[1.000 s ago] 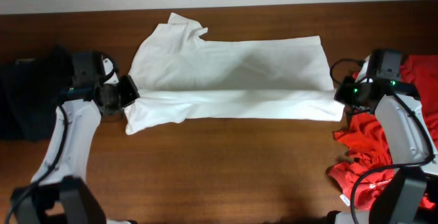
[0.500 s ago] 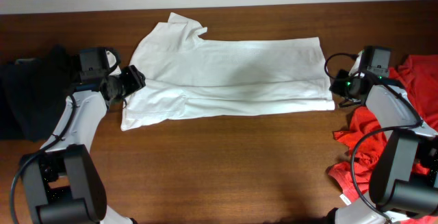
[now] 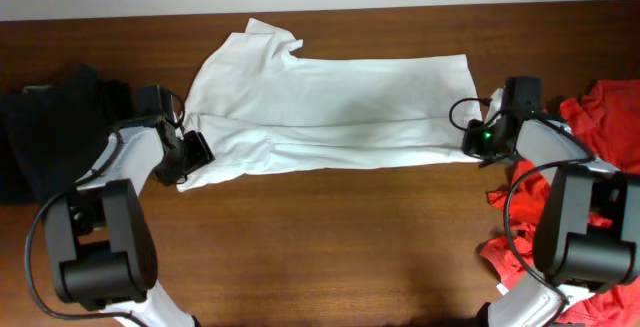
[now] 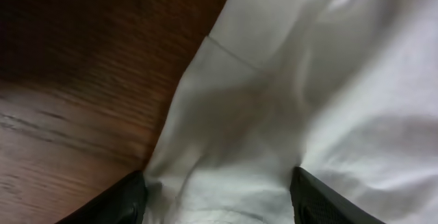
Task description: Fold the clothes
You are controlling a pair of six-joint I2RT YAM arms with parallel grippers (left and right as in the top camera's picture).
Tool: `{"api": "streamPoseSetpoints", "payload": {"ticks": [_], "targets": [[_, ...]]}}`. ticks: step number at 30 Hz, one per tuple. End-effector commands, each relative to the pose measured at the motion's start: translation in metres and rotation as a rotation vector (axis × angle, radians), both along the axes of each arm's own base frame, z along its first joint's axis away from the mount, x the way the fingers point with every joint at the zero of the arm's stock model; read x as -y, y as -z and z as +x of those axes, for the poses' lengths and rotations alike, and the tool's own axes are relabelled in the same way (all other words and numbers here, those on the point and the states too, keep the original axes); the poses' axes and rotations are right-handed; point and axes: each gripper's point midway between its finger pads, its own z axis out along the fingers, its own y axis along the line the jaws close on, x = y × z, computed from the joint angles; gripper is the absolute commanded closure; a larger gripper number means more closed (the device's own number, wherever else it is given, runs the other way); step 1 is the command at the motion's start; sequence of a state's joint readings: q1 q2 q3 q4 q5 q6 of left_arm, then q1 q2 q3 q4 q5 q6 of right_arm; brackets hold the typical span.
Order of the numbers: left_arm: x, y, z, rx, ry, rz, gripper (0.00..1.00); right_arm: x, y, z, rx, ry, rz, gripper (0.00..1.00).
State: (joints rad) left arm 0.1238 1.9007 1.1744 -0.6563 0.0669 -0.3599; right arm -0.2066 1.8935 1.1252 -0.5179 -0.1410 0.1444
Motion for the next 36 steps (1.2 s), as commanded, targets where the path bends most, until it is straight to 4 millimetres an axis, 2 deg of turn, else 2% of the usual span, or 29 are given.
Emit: {"api": "streamPoseSetpoints", "payload": {"ticks": [1,3,4,6,8,10,12,14,15,16,17,19,21,22,23,24,26,30,32,36], "targets": [[-0.001,0.011,-0.021,-0.098,0.008,0.019,0.45,0.009,0.015,-0.027,-0.121,0.016,-0.065,0.96],[-0.011,0.013,-0.046,-0.204,0.002,0.081,0.72,0.016,0.018,-0.051,-0.226,0.025,-0.109,0.96],[-0.016,0.012,-0.059,-0.257,0.002,0.11,0.78,0.015,0.019,-0.061,-0.266,0.024,-0.108,0.96],[-0.016,0.01,-0.082,-0.35,0.002,0.113,0.83,0.012,0.019,-0.077,-0.33,0.024,-0.095,0.96],[-0.018,0.005,-0.109,-0.462,-0.045,0.106,0.84,0.015,0.015,-0.112,-0.478,0.07,-0.127,0.96],[-0.02,0.002,-0.119,-0.499,-0.062,0.097,0.85,0.016,0.01,-0.137,-0.583,0.084,-0.145,0.96],[-0.02,0.001,-0.119,-0.497,-0.056,0.094,0.85,0.014,0.005,-0.145,-0.613,0.081,-0.139,0.96],[-0.017,-0.003,-0.116,-0.478,-0.049,0.089,0.85,0.012,-0.001,-0.14,-0.582,0.083,-0.125,0.96],[-0.014,-0.009,-0.112,-0.448,-0.038,0.096,0.85,0.011,-0.01,-0.133,-0.554,0.085,-0.116,0.9],[-0.011,-0.017,-0.107,-0.416,-0.023,0.101,0.84,0.012,-0.017,-0.128,-0.533,0.087,-0.117,0.76],[-0.009,-0.027,-0.101,-0.374,-0.013,0.109,0.84,0.013,-0.026,-0.123,-0.511,0.089,-0.12,0.71],[-0.002,-0.052,-0.085,-0.272,0.008,0.121,0.82,0.015,-0.045,-0.114,-0.476,0.093,-0.125,0.69],[0.016,-0.077,-0.066,-0.138,0.086,0.091,0.78,0.014,-0.062,-0.108,-0.428,0.099,-0.122,0.7],[0.023,-0.081,-0.062,-0.109,0.108,0.074,0.77,0.013,-0.066,-0.108,-0.413,0.101,-0.111,0.7],[0.031,-0.084,-0.059,-0.086,0.126,0.059,0.7,0.012,-0.069,-0.107,-0.398,0.102,-0.085,0.7],[0.04,-0.084,-0.058,-0.081,0.152,0.058,0.67,0.012,-0.07,-0.108,-0.391,0.116,-0.048,0.7],[0.056,-0.081,-0.059,-0.091,0.202,0.059,0.66,0.004,-0.067,-0.112,-0.368,0.065,0.108,0.7],[0.075,-0.077,-0.055,-0.078,0.259,0.062,0.66,-0.007,-0.057,-0.123,-0.361,0.009,0.226,0.67],[0.078,-0.077,-0.054,-0.072,0.268,0.063,0.66,-0.019,-0.053,-0.12,-0.34,-0.023,0.27,0.65],[0.078,-0.077,-0.055,-0.074,0.268,0.063,0.65,-0.022,-0.038,-0.128,-0.361,-0.015,0.256,0.65]]}}
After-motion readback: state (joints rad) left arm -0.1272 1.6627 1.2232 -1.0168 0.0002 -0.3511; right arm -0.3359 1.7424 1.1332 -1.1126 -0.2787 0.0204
